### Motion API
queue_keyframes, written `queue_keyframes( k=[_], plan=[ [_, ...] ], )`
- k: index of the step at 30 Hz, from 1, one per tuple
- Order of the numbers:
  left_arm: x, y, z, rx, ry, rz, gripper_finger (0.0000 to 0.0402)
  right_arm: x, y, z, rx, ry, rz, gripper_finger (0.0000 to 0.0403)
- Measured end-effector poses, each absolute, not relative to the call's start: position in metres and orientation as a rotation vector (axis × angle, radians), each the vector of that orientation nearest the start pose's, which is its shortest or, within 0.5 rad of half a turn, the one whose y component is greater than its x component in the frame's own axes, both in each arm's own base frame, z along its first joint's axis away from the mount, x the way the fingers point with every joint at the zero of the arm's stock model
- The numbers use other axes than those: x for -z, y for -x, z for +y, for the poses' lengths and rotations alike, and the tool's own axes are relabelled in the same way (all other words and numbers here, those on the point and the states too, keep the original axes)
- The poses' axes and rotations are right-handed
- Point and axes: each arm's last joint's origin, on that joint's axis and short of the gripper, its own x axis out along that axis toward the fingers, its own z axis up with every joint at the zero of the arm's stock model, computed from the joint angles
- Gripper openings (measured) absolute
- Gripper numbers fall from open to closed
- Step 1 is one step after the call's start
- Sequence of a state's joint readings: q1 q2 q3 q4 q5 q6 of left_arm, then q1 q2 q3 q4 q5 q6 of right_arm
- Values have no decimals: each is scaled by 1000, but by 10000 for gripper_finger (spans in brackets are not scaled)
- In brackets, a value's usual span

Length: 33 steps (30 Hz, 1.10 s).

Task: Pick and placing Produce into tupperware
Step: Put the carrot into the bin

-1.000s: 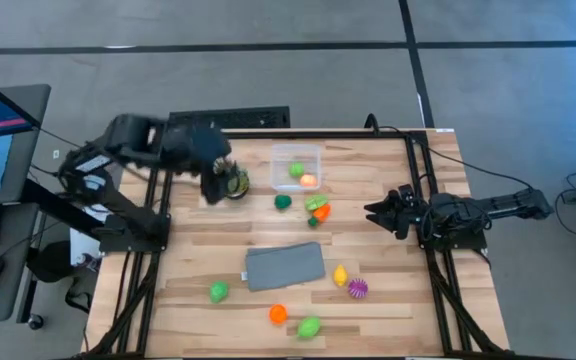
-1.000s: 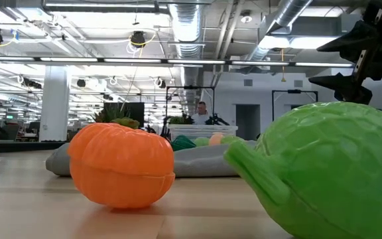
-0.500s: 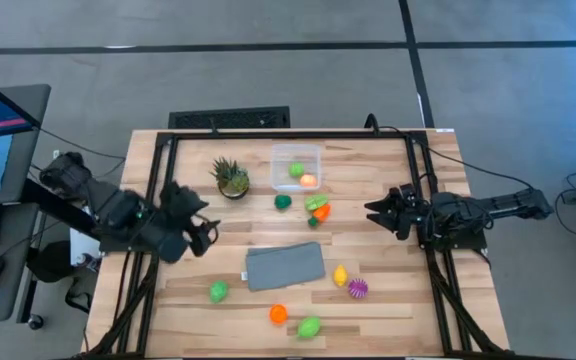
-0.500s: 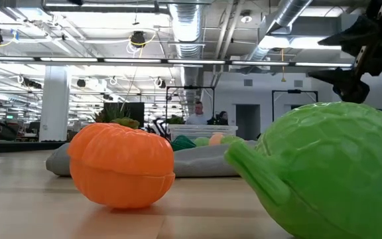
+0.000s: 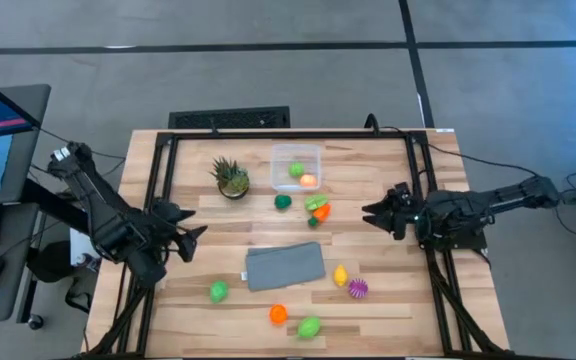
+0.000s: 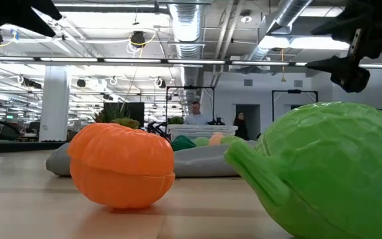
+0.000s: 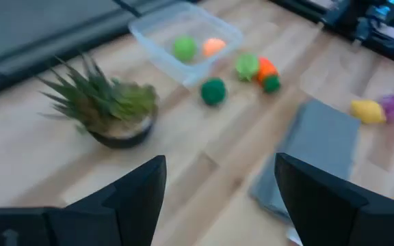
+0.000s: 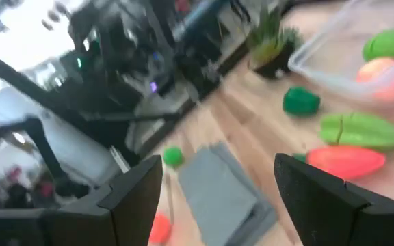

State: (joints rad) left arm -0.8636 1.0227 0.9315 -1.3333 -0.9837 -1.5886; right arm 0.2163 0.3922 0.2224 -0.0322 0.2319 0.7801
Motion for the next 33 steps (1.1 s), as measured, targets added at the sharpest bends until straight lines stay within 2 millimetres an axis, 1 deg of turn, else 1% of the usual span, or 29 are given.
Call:
queue_keyframes(
  k=[3, 6, 9, 12, 15, 19, 22, 27, 33],
  plan=[
    [-279, -105, -87, -689, 326, 486, 263, -214, -131, 26, 114, -676, 282, 292],
    [-273, -100, -82, -729, 330, 491, 263, -223, -147, 30, 166, -578, 340, 282],
    [-269, -97, -79, -750, 314, 493, 263, -226, -162, 27, 242, -469, 390, 277],
    [-266, -95, -77, -761, 298, 496, 263, -222, -179, 22, 282, -348, 459, 276],
    [-261, -95, -76, -770, 295, 504, 263, -216, -196, 20, 247, -222, 561, 276],
    [-256, -94, -75, -785, 311, 522, 263, -209, -217, 15, 208, -132, 697, 276],
    [-256, -93, -76, -780, 320, 525, 263, -209, -232, 11, 198, -58, 763, 276],
    [-256, -92, -78, -773, 339, 524, 263, -211, -253, 3, 157, 82, 825, 276],
    [-256, -91, -79, -772, 373, 512, 263, -200, -268, -6, 42, 106, 932, 276]
  ],
)
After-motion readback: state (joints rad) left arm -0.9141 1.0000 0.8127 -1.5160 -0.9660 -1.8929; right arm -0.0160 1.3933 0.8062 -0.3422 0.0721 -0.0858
